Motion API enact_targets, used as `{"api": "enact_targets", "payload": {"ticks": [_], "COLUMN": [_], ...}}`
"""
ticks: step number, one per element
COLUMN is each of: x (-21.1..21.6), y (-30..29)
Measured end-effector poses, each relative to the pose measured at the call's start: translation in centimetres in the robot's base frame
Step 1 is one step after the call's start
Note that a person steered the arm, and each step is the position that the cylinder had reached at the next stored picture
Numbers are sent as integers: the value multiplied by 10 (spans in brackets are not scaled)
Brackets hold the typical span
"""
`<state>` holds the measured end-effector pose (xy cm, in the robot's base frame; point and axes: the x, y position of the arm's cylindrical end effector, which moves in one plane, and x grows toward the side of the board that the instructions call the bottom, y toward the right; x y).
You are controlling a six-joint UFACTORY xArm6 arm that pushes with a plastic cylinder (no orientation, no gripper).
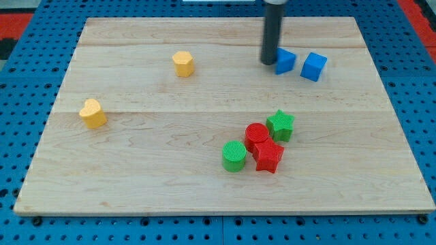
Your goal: Push the yellow hexagon closer to the blue triangle
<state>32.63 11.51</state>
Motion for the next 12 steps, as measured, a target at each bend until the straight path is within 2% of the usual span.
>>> {"api": "enact_targets", "payload": {"ticks": [1, 3, 4, 5, 6, 7, 8, 9, 10, 11, 12], "x": [4, 80, 25, -9, 18, 49, 58, 92, 104, 94, 81], "y": [-21, -216, -260, -206, -115, -103, -161, -116, -61, -48, -65]}}
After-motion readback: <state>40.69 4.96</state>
